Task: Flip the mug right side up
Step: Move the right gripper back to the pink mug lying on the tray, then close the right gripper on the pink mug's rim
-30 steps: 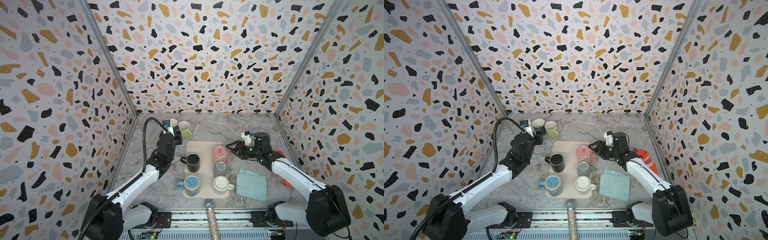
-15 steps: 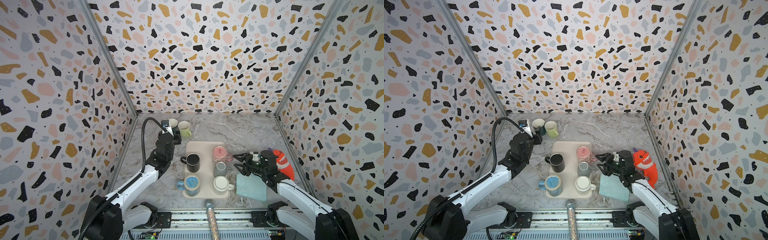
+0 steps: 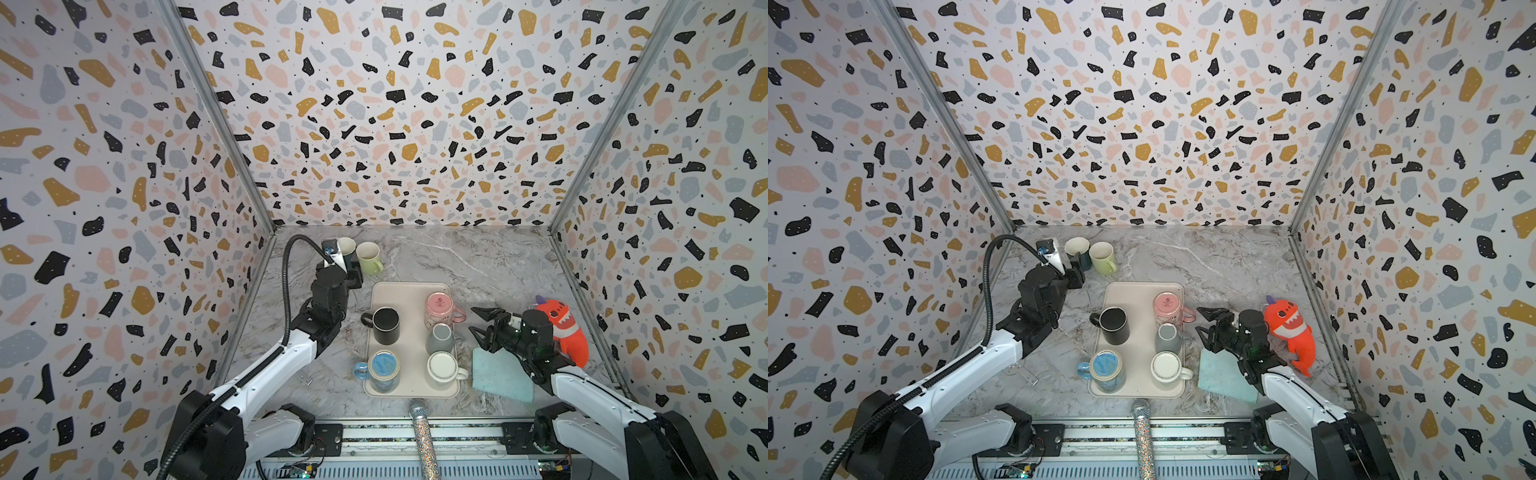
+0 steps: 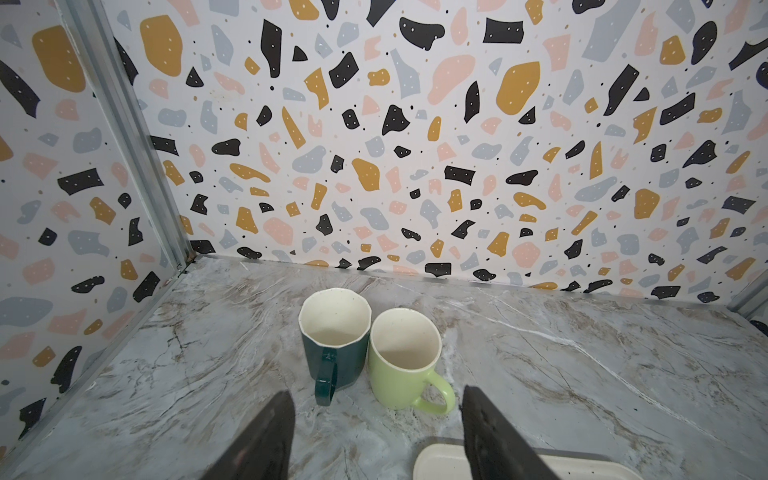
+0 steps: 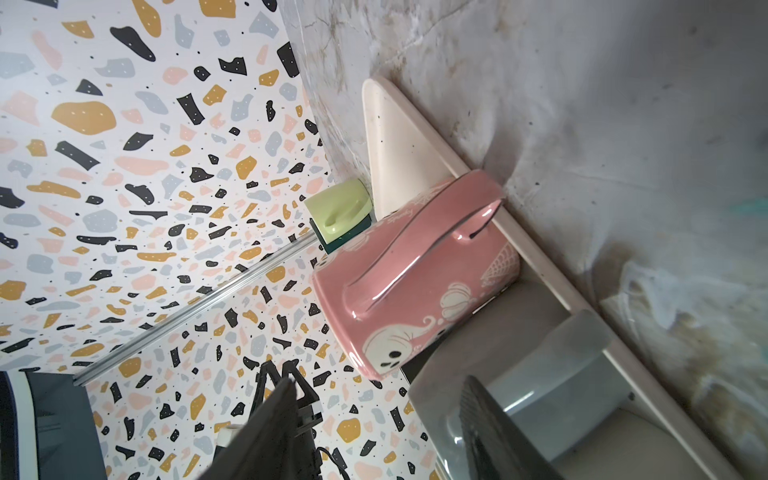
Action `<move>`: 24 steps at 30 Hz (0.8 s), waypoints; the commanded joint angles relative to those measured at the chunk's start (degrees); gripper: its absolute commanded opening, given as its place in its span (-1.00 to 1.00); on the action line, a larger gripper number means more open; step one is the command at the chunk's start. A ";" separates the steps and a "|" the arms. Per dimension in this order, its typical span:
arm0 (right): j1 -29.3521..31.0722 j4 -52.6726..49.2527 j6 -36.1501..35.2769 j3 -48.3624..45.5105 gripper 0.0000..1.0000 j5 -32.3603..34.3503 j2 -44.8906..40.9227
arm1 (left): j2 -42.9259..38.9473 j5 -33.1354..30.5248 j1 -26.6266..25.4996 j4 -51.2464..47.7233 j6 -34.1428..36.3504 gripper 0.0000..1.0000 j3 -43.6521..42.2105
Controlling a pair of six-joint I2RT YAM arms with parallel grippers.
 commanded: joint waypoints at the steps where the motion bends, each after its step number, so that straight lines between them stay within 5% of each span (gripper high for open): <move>1: 0.66 6.83 3.73 0.20 0.30 1.18 2.55 | -0.45 -0.16 0.52 1.44 -0.48 0.31 1.02; 24: 4.45 23.49 11.60 2.21 0.29 5.94 19.30 | 0.86 -0.03 1.00 1.41 -0.03 0.33 1.20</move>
